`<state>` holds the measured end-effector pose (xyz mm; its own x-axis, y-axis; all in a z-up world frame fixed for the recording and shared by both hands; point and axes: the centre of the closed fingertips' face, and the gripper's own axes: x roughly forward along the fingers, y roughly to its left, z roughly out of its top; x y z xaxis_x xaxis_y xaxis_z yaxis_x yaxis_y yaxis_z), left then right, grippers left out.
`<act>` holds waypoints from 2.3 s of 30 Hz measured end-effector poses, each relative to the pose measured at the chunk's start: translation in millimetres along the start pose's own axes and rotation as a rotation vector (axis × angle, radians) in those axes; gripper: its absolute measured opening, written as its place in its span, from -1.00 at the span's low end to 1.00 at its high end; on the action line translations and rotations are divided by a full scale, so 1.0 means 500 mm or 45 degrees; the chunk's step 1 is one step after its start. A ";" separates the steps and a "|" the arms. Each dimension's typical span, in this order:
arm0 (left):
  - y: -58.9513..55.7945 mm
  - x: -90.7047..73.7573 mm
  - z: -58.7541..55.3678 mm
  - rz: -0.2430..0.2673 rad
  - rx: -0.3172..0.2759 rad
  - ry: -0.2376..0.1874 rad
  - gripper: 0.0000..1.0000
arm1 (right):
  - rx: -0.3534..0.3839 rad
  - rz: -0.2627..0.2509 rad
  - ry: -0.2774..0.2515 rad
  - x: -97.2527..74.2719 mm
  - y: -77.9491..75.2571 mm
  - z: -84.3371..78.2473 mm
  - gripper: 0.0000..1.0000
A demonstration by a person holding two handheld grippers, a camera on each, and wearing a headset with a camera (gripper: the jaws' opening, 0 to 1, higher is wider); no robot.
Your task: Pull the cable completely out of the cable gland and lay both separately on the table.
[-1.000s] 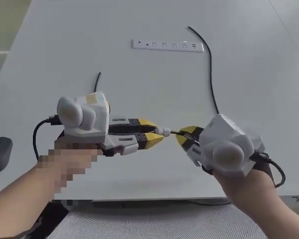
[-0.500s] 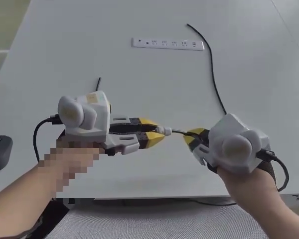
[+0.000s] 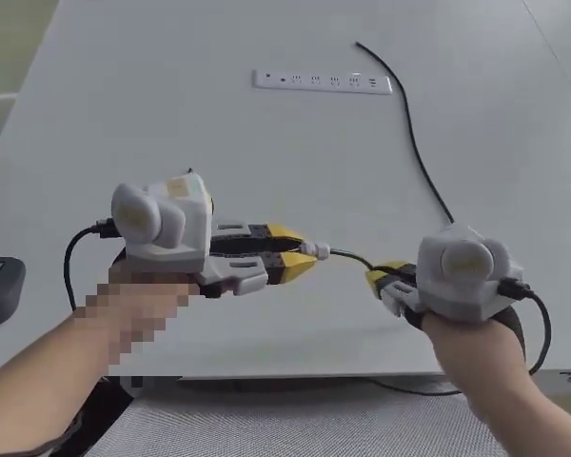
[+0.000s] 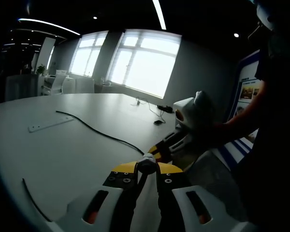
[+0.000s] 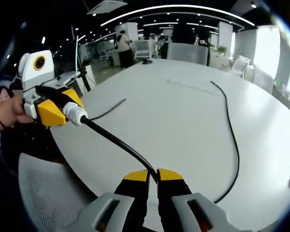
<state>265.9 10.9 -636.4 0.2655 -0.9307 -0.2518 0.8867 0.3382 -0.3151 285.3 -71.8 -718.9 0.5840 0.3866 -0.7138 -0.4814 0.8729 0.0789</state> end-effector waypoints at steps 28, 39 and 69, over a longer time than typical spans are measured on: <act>0.005 -0.005 0.001 0.006 0.004 0.003 -0.70 | -0.021 -0.004 -0.018 -0.011 0.008 -0.005 -0.97; 0.007 -0.013 0.007 0.012 -0.006 -0.003 -0.70 | -0.230 0.005 -0.069 -0.050 0.017 0.033 -0.76; -0.001 -0.012 0.002 -0.005 -0.003 0.016 -0.70 | -0.975 0.140 -0.169 -0.060 0.157 0.125 -0.83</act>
<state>264.1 16.0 -633.7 0.2573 -0.9301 -0.2620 0.8868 0.3350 -0.3184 270.7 3.5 -647.8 0.5566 0.5337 -0.6367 -0.8296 0.3978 -0.3918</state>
